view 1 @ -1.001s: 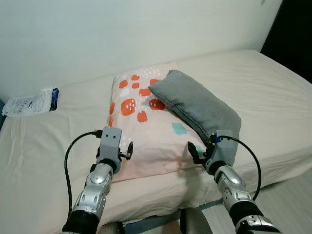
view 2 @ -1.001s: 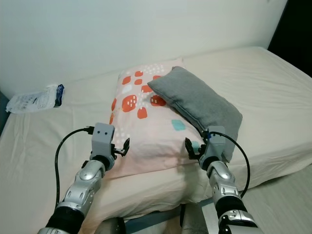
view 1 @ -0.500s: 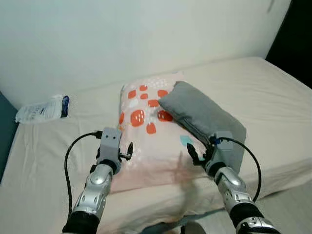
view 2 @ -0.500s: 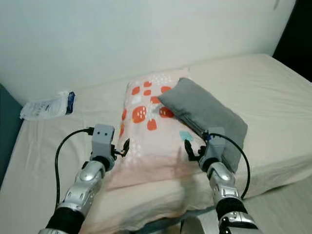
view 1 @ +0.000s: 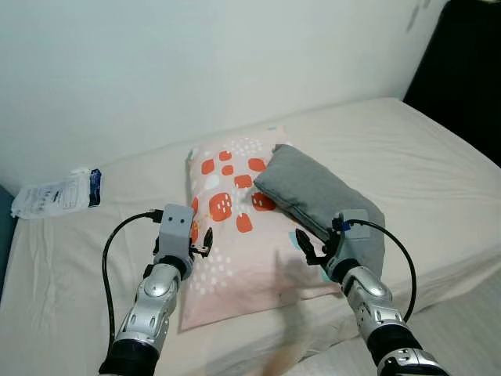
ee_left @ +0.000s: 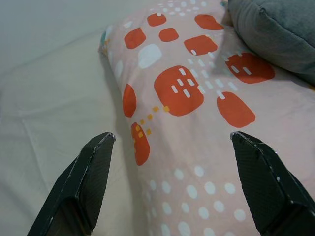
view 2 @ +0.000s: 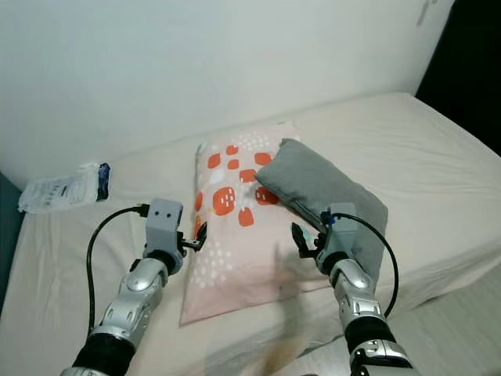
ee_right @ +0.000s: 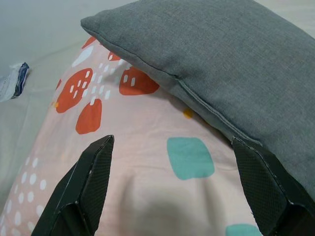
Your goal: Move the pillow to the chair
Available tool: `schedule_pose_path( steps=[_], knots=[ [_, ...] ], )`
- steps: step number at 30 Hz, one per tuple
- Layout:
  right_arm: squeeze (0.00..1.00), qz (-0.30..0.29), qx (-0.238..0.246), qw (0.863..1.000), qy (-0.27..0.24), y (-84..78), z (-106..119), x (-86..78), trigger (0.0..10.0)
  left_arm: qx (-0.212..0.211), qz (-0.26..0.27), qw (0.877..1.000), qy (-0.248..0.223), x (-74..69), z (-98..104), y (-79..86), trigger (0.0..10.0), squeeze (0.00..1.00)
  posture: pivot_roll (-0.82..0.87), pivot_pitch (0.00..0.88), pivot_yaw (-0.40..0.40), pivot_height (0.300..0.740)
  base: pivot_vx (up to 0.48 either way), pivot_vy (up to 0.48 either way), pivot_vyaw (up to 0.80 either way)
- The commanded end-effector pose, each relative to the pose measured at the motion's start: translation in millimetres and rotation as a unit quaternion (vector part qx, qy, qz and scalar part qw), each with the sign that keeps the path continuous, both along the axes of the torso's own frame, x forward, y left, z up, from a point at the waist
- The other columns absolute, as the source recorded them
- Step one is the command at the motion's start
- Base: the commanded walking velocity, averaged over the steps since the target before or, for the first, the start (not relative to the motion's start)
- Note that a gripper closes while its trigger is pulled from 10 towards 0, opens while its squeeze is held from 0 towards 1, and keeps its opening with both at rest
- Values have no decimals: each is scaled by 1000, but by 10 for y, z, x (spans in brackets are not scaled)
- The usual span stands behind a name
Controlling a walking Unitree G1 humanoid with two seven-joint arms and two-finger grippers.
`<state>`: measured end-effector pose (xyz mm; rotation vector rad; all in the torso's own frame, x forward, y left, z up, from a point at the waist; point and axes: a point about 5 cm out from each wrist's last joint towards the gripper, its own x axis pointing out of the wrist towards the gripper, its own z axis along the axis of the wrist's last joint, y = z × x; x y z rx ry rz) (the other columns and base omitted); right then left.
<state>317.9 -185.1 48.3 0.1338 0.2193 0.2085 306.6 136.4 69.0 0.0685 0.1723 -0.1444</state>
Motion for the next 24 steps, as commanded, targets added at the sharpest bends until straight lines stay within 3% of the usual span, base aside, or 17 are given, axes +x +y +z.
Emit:
schedule_pose_path(
  steps=[1, 9, 14, 24],
  knots=[
    [0, 6, 5, 1000, 7, 36, -17, 0, 10000, 3, 7, 1000, 11, -33, -58, 40, 10000, 0, -131, 58, 15, 740, 0, 0, 0],
    [0, 2, 5, 1000, 9, 40, -21, 2, 10000, -1, 11, 1000, 11, -35, -63, 47, 10000, 0, -129, 64, 13, 740, 0, 0, 0],
    [0, 20, -29, 999, 2, 77, -26, -13, 10000, -1, 12, 1000, 12, -34, -63, 46, 10000, 0, -128, 68, 14, 740, 0, 0, 0],
    [0, 21, -40, 999, 4, 75, -42, -25, 10000, 3, 10, 1000, 15, -42, -68, 44, 10000, 0, -128, 73, 21, 740, 0, 0, 800]
  ],
)
